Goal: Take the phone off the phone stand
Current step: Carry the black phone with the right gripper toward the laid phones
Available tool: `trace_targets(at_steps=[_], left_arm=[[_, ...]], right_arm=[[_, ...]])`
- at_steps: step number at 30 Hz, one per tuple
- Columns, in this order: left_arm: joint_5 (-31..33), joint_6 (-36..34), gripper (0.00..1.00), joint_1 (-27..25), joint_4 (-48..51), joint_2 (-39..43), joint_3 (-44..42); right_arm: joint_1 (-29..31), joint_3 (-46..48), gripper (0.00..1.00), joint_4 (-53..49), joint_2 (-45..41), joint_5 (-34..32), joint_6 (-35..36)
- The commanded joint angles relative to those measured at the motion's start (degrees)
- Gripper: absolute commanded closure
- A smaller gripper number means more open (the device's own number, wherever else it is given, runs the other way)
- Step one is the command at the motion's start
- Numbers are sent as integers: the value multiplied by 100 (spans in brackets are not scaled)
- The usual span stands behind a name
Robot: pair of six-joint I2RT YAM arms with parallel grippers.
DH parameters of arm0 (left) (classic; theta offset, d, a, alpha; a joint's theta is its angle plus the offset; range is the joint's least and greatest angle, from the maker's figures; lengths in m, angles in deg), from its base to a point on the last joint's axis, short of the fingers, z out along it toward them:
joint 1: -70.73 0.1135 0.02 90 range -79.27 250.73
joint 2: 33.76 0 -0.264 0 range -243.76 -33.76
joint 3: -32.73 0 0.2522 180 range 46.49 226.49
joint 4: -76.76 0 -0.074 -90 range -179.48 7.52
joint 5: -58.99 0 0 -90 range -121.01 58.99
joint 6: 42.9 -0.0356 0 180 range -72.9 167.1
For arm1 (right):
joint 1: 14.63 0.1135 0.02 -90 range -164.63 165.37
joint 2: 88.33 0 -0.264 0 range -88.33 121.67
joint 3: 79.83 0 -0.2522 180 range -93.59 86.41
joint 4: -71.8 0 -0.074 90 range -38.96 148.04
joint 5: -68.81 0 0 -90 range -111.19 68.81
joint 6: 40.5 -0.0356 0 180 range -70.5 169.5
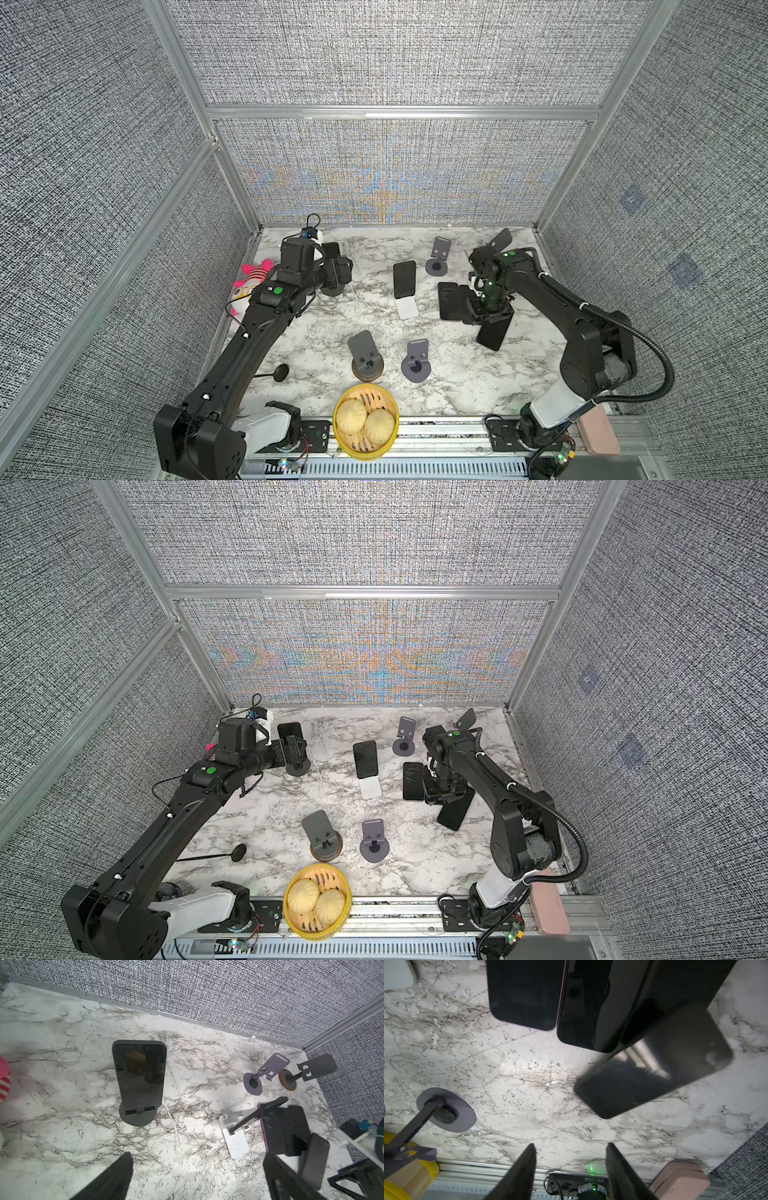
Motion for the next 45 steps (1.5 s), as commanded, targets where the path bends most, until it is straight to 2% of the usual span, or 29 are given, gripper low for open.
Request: trace_targets(at_steps=[1,8,14,15,18,26,34,45], left_arm=[[-22,-6,1,3,-147,46,-4],[22,-39,1,3,-134,49,-12],[-48,-17,1,3,-161,37,-22],[-62,-13,1,3,-164,29,-16],[-61,-22,1,5,-178,33,-40],[-106,-47,1,3,-178,53,-30],[-189,-30,1,4,-216,135,-49],[-231,-39,1,7,-232,178,-49]], right_arm=[[-39,91,48,8,67,17,22],[-629,323,34,22,-333,13,-882],[-1499,997,3,818,-952,-295,-2048],[-1624,1150,1,1011,-994,-278,-2250],[-1974,1354,1,1382,-927,-180,-2646],[-2263,1623,2,2294,-753,-183,-3343],[-2363,1852,4,2740,-150,-136,-3476],[-2448,2309,10,3137,-4,-164,-3529]])
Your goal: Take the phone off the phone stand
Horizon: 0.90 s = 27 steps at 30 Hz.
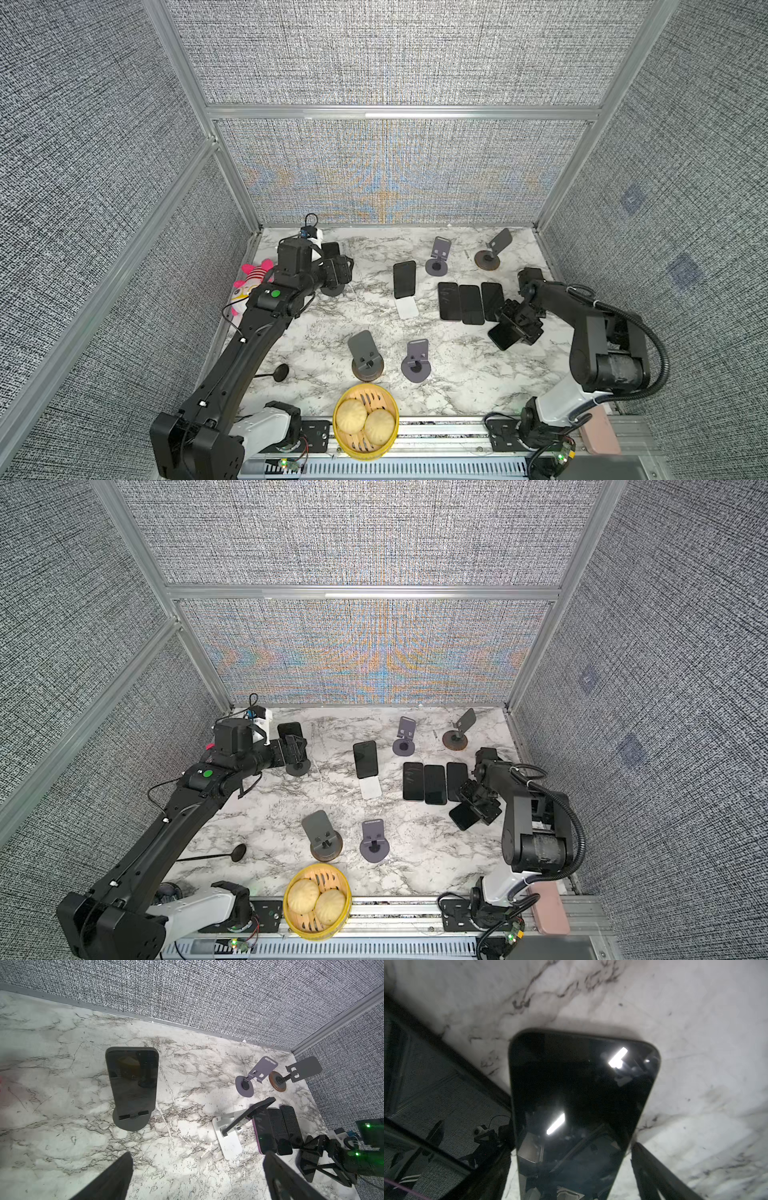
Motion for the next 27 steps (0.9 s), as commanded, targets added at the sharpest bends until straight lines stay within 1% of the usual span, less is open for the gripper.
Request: trace_targets(at_steps=[1,6,9,11,14,18,20,22,27], left_arm=[[-61,-41,1,7,-103,37,-11],[-44,-45,1,4,-108,55,-20],[-58,-41,1,7,-108,50,-20],[-67,-41,1,7,-117,56,-20],[-39,-50,1,3,-108,69,-20],[-24,-48,1,0,-110,83,-20],[-44,-37,1,-4,-115,87,-20],[-58,-32,1,7,-123,82,-20],[-40,-30,1,-2,-118,76,-29]], right_arm=[[-19,95,12,83,43,-151,-20],[-36,240,19,107,-136,-249,136],[-132,329,24,98,-234,-200,254],[-165,351,25,68,-285,-190,325],[-196,340,26,-108,-341,-216,475],[-194,269,31,-505,-463,-197,790],[-186,375,33,-551,-513,5,879],[-159,451,33,-705,-500,151,982],[-20,519,33,-1103,-493,233,1196]])
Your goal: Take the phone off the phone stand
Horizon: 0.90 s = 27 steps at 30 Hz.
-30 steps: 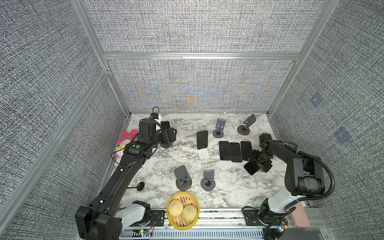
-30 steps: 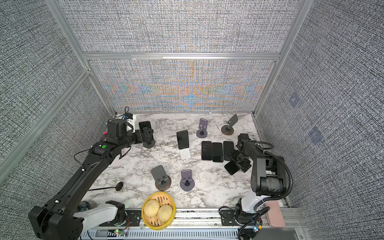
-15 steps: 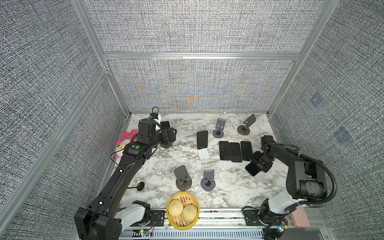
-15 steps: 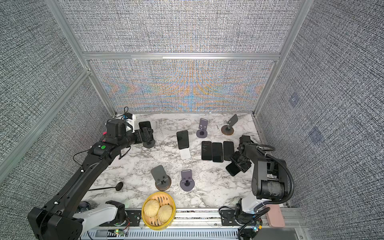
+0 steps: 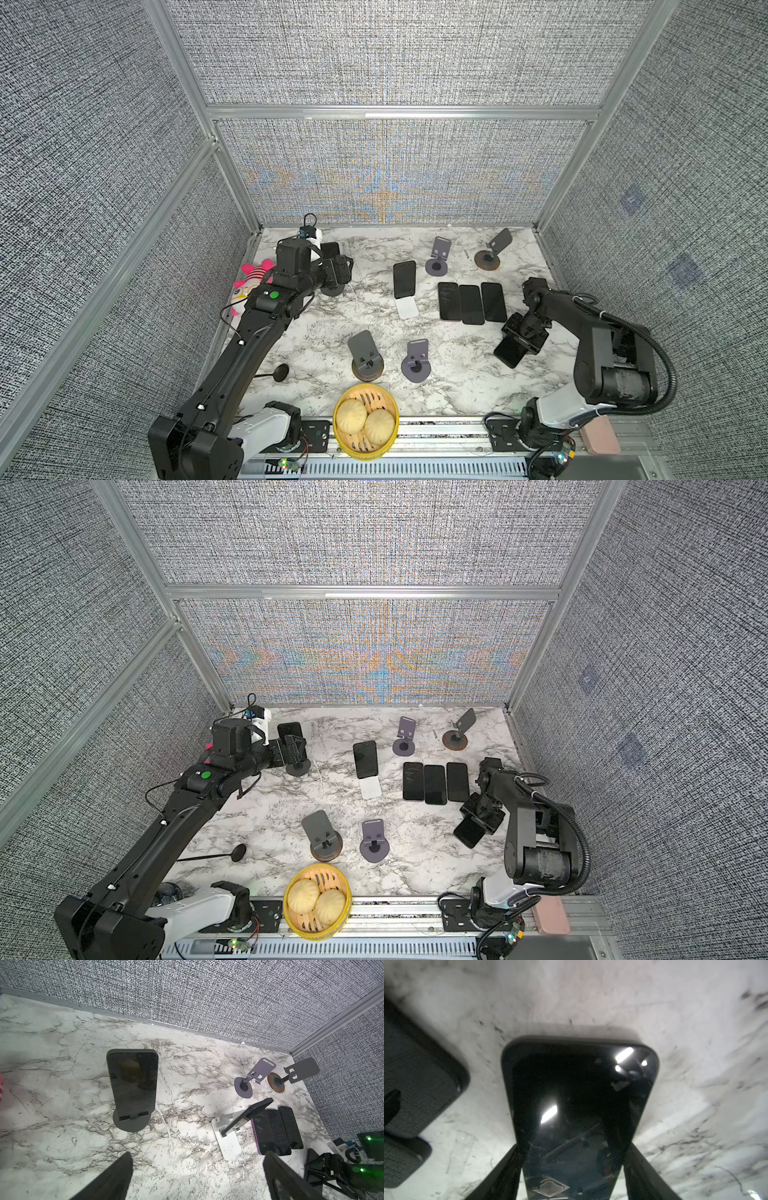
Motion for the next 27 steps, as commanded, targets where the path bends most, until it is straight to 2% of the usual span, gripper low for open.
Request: trace_targets(at_steps=[1,13,23,27], left_arm=[[-40,-26,1,8,-122,15,-22],[-40,-15,1,5,-126,-8,-31],[-35,-21,1,5,-121,2,-22],[-24,-27,1,6,-119,13,-31]], right_arm=[[111,23,33,-555,12,155,266],[1254,-471,39,-1058,656,-445,1262],[1397,-1198,40,-1507,1195,-173,1716],[1446,-1518,40,-1849,1638,-272,1796]])
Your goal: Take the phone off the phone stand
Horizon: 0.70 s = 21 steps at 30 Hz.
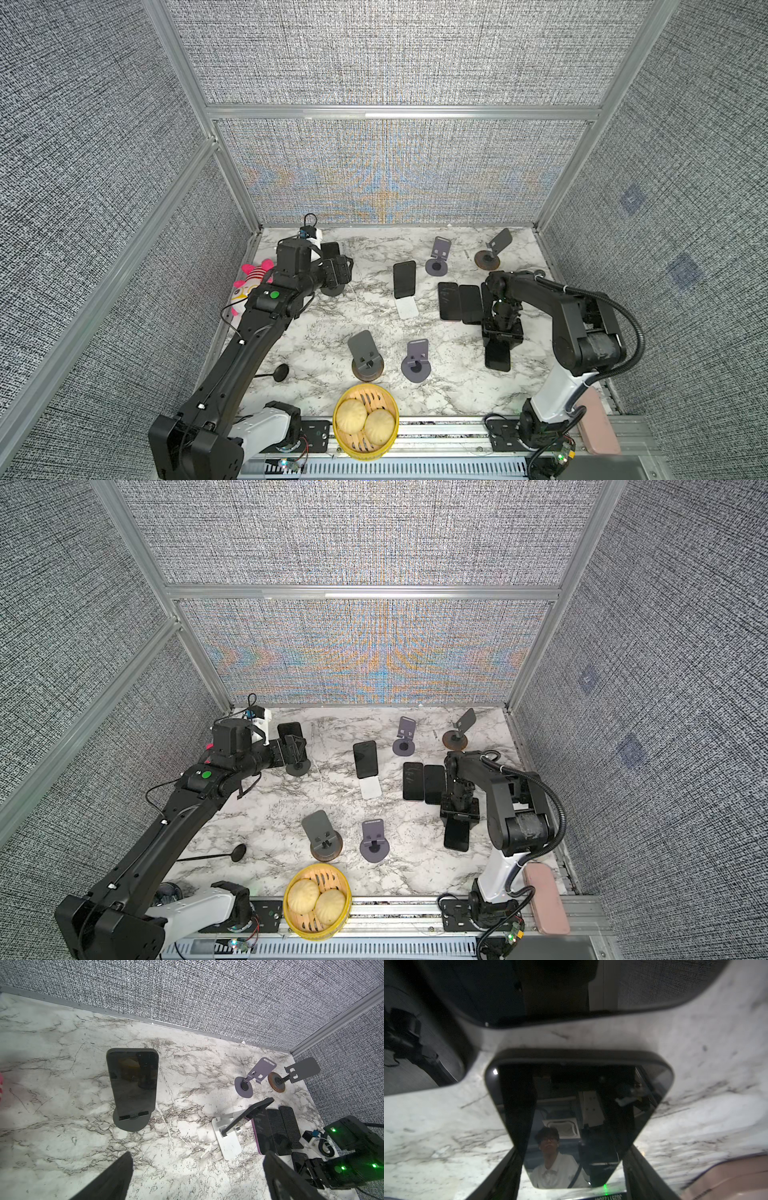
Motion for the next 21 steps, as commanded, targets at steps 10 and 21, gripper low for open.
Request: trace_targets(at_steps=[10,21], left_arm=[[-39,-15,1,1,-130,14,-29],[-21,-25,1,3,-126,9,-29]], right_arm=[[-12,-296,40,-495,353,10,295],[-126,-596,40,-721,770,-242,698]])
